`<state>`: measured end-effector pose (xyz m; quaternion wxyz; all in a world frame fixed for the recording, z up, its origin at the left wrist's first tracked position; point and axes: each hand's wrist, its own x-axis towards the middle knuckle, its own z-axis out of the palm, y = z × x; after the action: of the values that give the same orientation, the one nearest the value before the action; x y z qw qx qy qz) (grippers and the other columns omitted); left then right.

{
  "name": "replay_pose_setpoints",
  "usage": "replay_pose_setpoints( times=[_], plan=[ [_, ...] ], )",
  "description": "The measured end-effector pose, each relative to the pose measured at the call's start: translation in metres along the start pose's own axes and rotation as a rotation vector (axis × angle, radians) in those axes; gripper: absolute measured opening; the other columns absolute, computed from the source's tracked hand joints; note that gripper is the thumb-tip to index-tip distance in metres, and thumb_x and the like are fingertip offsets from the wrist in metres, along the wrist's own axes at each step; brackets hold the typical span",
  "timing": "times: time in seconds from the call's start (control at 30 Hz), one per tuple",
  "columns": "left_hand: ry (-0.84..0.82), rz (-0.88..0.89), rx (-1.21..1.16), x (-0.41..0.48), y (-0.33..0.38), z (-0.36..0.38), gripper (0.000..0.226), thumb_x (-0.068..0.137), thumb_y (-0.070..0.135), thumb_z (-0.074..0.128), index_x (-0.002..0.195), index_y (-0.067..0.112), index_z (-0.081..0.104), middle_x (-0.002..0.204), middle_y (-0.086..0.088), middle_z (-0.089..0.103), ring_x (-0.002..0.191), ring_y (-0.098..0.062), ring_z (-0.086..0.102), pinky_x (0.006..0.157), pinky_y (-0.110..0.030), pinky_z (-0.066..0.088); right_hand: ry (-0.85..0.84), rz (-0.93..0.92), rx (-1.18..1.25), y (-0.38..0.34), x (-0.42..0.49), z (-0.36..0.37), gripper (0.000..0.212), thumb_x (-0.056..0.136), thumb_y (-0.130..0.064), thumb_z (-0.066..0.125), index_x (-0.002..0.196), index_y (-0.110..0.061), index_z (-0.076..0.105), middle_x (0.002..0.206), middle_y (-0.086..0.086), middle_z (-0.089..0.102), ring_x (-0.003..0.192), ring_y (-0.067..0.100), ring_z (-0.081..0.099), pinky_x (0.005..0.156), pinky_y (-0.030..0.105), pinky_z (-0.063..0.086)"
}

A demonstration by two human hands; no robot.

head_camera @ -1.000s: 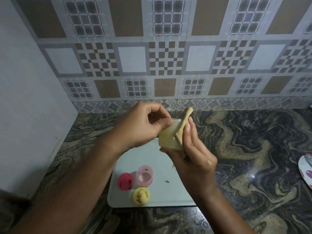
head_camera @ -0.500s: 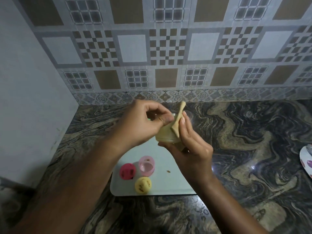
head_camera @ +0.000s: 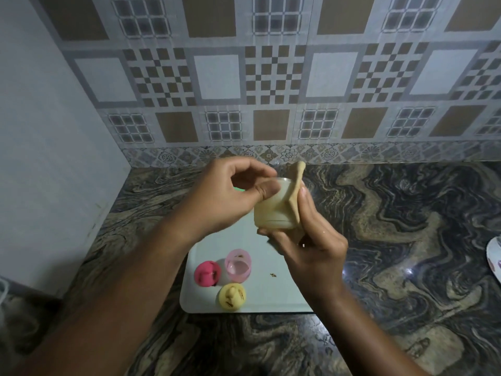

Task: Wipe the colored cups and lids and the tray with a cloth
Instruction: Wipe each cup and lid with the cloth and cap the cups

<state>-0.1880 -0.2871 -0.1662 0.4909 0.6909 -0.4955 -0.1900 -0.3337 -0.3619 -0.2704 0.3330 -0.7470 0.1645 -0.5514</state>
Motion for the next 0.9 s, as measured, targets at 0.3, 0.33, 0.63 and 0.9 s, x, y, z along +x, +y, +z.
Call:
replay_pose_setpoints(
  times=[0.3, 0.33, 0.63, 0.9],
  plan=[
    [0.006, 0.018, 0.075, 0.007, 0.002, 0.004, 0.01, 0.085, 0.026, 0.074, 0.076, 0.029, 0.072, 0.075, 0.008, 0.072, 0.075, -0.011, 0.069, 0.074, -0.037, 0.06, -0.001, -0.12, -0.171, 0.002, 0.006, 0.0, 0.074, 0.077, -0.026, 0.089, 0.13, 0.014, 0.056, 0.138, 0.032, 0.055, 0.139, 0.002, 0.047, 0.107, 0.014, 0.044],
    [0.002, 0.037, 0.073, 0.006, 0.004, 0.005, 0.008, 0.086, 0.028, 0.073, 0.079, 0.03, 0.073, 0.077, 0.009, 0.073, 0.078, -0.012, 0.07, 0.077, -0.04, 0.059, 0.006, -0.125, -0.178, 0.001, 0.006, 0.0, 0.074, 0.077, -0.027, 0.089, 0.13, 0.013, 0.057, 0.138, 0.031, 0.056, 0.138, 0.001, 0.047, 0.106, 0.013, 0.044],
    [-0.009, -0.026, -0.036, 0.011, 0.011, 0.001, 0.012, 0.087, 0.014, 0.072, 0.086, 0.026, 0.075, 0.081, 0.006, 0.075, 0.079, -0.009, 0.071, 0.07, -0.027, 0.06, 0.059, -0.114, -0.178, 0.0, 0.008, -0.002, 0.072, 0.08, -0.031, 0.084, 0.13, 0.012, 0.056, 0.137, 0.026, 0.057, 0.129, 0.028, 0.06, 0.105, 0.03, 0.052],
    [0.006, -0.02, -0.084, 0.003, 0.011, 0.004, 0.036, 0.082, 0.044, 0.067, 0.111, 0.024, 0.073, 0.105, 0.009, 0.076, 0.1, -0.008, 0.07, 0.088, -0.035, 0.058, 0.117, 0.04, 0.022, -0.005, 0.005, -0.003, 0.077, 0.09, -0.051, 0.07, 0.141, 0.001, 0.046, 0.138, 0.023, 0.059, 0.121, 0.034, 0.066, 0.094, 0.052, 0.058]
  ],
)
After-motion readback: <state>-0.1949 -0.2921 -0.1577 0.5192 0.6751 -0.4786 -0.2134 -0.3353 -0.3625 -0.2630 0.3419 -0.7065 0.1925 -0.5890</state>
